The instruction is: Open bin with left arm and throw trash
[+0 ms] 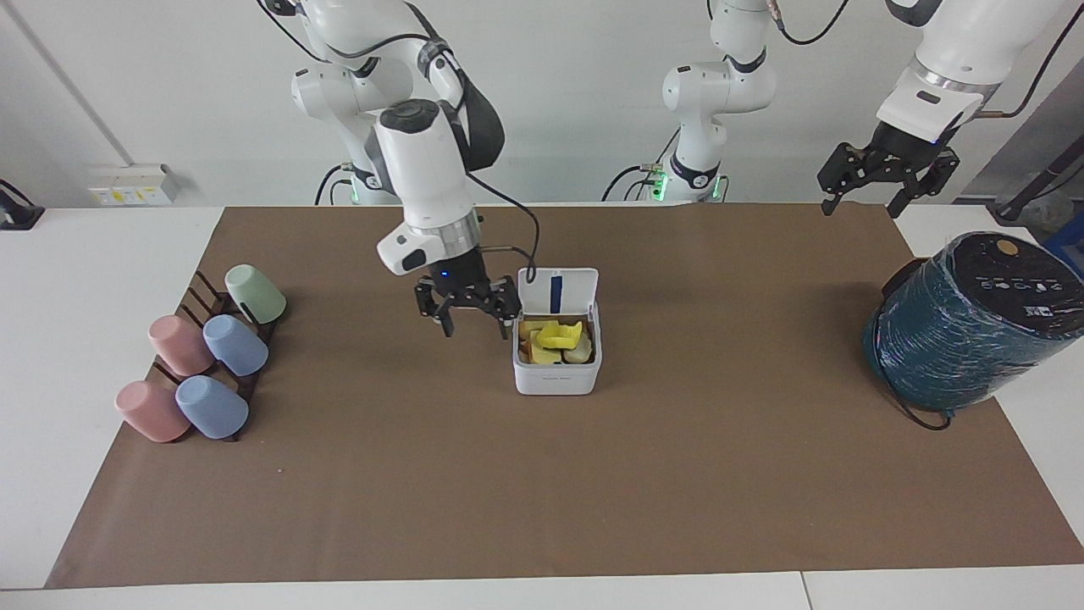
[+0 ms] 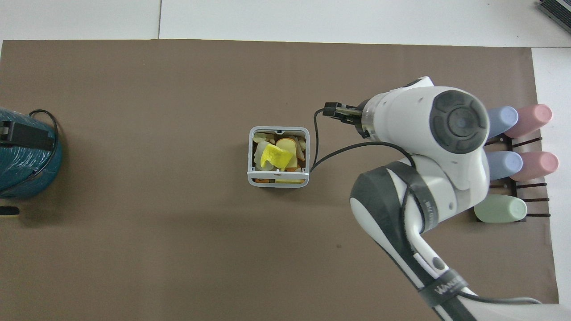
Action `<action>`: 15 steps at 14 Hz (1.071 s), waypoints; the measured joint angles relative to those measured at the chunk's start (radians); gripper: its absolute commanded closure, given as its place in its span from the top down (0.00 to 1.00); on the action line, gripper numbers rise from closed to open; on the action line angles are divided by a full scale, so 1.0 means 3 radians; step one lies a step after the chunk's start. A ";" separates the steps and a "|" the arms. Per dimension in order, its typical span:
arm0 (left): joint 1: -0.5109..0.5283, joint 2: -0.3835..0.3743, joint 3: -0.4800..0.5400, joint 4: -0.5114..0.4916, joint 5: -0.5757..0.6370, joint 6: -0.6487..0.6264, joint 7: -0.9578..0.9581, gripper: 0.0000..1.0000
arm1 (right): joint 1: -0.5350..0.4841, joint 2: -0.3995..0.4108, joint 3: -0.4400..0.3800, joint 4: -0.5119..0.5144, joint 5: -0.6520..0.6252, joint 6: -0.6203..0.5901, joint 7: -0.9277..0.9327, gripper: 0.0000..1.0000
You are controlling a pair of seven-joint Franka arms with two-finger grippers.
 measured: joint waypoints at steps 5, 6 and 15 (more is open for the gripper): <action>0.0000 -0.0076 -0.0003 -0.0145 0.0000 -0.0005 0.0000 1.00 | -0.0494 -0.0438 -0.0010 0.0144 -0.0007 -0.0815 -0.0627 1.00; 0.0000 -0.0078 -0.0006 -0.0145 0.0000 -0.0004 0.0000 1.00 | -0.0536 -0.0513 -0.0012 0.0179 -0.0007 -0.0973 -0.0640 1.00; 0.0004 -0.0084 0.0006 -0.0145 0.0001 -0.0002 -0.0001 1.00 | -0.0920 -0.0657 -0.0252 0.0687 0.0057 -0.2150 -0.1363 1.00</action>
